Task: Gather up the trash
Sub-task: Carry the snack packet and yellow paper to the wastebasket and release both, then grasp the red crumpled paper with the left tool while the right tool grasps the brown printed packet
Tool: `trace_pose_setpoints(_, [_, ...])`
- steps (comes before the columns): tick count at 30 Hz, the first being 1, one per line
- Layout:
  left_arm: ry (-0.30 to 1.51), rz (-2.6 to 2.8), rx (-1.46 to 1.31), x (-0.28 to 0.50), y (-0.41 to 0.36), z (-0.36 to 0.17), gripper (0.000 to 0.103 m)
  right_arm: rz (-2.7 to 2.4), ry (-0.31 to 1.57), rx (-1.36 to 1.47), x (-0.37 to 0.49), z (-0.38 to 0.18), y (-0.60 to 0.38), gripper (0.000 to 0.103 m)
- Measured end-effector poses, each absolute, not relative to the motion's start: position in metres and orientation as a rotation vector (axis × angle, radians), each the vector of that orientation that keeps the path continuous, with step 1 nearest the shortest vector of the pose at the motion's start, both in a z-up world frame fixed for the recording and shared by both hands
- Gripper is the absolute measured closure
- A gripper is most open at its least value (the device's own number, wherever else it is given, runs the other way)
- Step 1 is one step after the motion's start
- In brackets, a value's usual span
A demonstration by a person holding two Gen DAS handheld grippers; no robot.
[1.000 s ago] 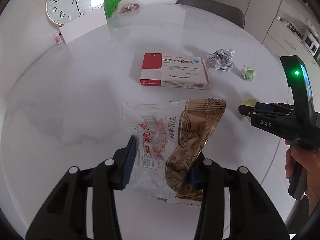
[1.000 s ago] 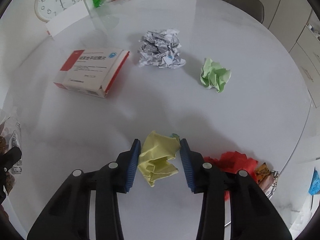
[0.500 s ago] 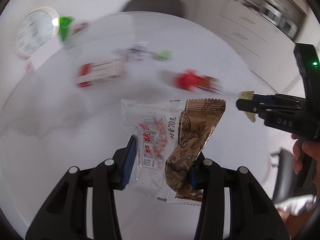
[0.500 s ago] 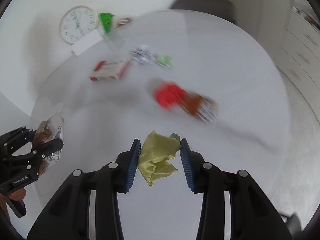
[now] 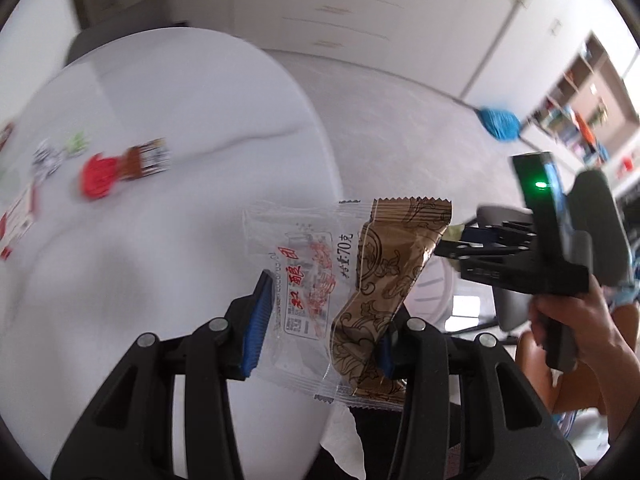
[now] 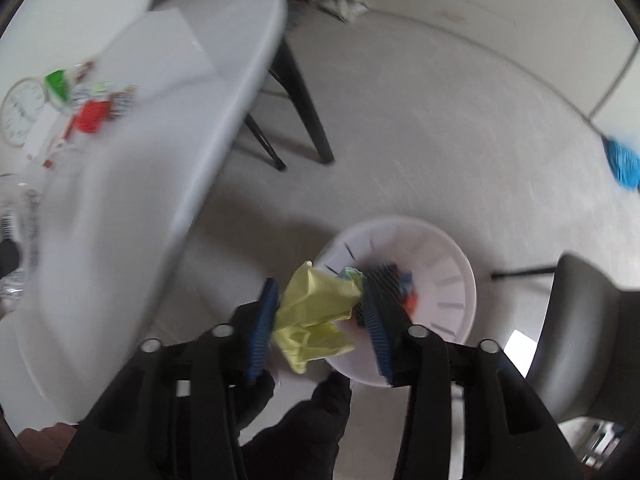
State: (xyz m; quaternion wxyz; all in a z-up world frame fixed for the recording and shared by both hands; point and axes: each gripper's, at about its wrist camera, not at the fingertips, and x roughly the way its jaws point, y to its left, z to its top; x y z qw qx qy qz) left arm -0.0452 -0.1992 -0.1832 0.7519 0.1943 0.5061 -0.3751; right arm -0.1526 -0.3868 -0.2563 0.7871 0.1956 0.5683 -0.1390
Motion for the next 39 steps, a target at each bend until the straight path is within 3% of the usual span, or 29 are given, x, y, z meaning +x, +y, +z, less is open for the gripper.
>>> trace_pose_setpoints(1, [1.109,-0.834,0.447,-0.05,-0.212,-0.187,0.06,-0.322,1.239,0.445,-0.159,-0.267,-0.399,0.027])
trace_pose_setpoints(3, [1.122,-0.861,0.49,-0.061,-0.236,-0.195,0.06,-0.379,1.256,0.47,-0.169,-0.279,-0.418,0.016])
trace_pose_setpoints(9, [1.163,-0.94,0.603,-0.092,-0.3,-0.223,0.059,-0.451,1.226,0.517,-0.205,-0.273,-0.457,0.005])
trace_pose_setpoints(15, [1.209,-0.975,0.665,-0.115,-0.349,-0.251,0.055,-0.518,1.186,0.523,-0.242,-0.253,-0.49,0.004])
trace_pose_setpoints(21, [1.254,-0.965,0.689,-0.124,-0.381,-0.277,0.033,-0.561,1.152,0.521,-0.27,-0.236,-0.512,0.004])
trace_pose_setpoints(23, [1.255,-0.944,0.697,-0.121,-0.384,-0.281,0.022,-0.566,1.152,0.52,-0.275,-0.235,-0.516,0.004])
trace_pose_setpoints(28, [1.282,-0.912,0.656,-0.115,-0.386,-0.279,0.013,-0.562,1.14,0.527,-0.278,-0.233,-0.521,0.004])
trace_pose_setpoints(39, [1.234,-0.873,0.558,-0.104,-0.368,-0.251,0.012,-0.536,1.139,0.471,-0.263,-0.222,-0.504,0.004])
